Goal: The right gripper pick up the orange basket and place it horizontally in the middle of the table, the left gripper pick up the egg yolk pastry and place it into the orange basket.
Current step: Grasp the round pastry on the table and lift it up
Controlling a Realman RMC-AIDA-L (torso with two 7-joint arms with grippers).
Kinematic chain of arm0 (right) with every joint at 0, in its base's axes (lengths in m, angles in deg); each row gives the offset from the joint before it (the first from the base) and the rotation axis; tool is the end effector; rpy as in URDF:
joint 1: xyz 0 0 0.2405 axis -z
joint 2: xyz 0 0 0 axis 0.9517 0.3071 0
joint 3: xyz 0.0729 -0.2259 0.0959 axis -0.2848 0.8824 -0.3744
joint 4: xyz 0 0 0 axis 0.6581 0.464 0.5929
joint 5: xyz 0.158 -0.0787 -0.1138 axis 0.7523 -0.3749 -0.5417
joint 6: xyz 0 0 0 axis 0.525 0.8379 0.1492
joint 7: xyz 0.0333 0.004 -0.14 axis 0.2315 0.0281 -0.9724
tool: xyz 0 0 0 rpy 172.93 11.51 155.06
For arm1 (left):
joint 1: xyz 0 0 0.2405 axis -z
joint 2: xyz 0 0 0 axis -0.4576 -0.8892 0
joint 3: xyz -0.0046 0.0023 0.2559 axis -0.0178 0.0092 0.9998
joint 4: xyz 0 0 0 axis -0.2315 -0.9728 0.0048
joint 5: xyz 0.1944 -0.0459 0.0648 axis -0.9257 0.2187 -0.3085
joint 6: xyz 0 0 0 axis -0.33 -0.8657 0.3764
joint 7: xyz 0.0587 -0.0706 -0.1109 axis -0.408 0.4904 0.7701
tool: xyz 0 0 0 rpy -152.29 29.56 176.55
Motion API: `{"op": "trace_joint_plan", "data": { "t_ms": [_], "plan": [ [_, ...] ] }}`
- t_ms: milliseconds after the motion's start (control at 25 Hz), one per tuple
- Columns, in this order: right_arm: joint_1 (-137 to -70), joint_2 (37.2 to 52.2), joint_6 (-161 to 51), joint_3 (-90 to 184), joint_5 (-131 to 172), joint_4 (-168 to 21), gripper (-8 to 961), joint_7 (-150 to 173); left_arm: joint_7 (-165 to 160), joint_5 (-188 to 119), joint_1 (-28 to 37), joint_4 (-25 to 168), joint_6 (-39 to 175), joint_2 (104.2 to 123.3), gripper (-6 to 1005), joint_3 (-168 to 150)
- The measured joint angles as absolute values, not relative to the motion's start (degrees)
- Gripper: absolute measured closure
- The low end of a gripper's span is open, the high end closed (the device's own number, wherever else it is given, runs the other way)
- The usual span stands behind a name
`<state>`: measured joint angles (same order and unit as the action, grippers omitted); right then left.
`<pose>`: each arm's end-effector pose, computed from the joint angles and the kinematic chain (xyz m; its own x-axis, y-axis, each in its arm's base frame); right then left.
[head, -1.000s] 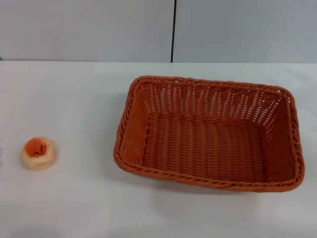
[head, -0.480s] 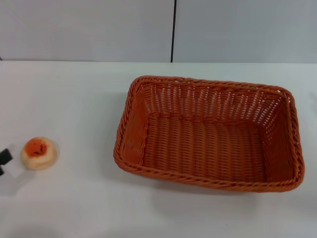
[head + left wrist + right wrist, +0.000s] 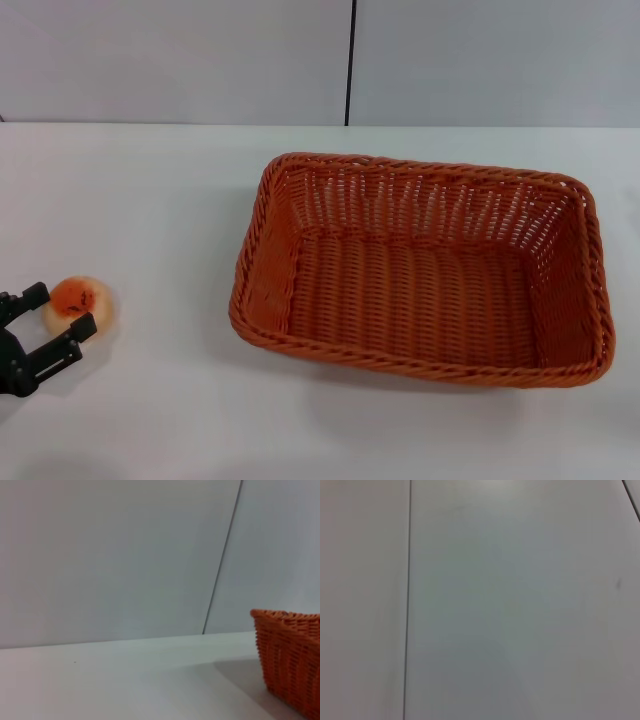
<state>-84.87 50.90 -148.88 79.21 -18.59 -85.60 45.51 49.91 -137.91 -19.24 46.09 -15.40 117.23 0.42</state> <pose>0.3222 0.2462 0.0692 0.4601 0.3993 -0.7930 -0.6827 -0.4119 -0.6035 -0.3921 0.1928 0.0241 0.6780 0.3179 0.6628 0.6958 -0.5682 -0.4392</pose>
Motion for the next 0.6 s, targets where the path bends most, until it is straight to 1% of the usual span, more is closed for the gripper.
{"op": "trace_joint_plan", "data": {
  "t_ms": [600],
  "plan": [
    [-84.59,51.0,-149.17,78.51,-18.37,-85.45,382,45.45,44.93,-137.62,-17.09,51.41,-6.99,117.34,225,0.14]
  ]
}}
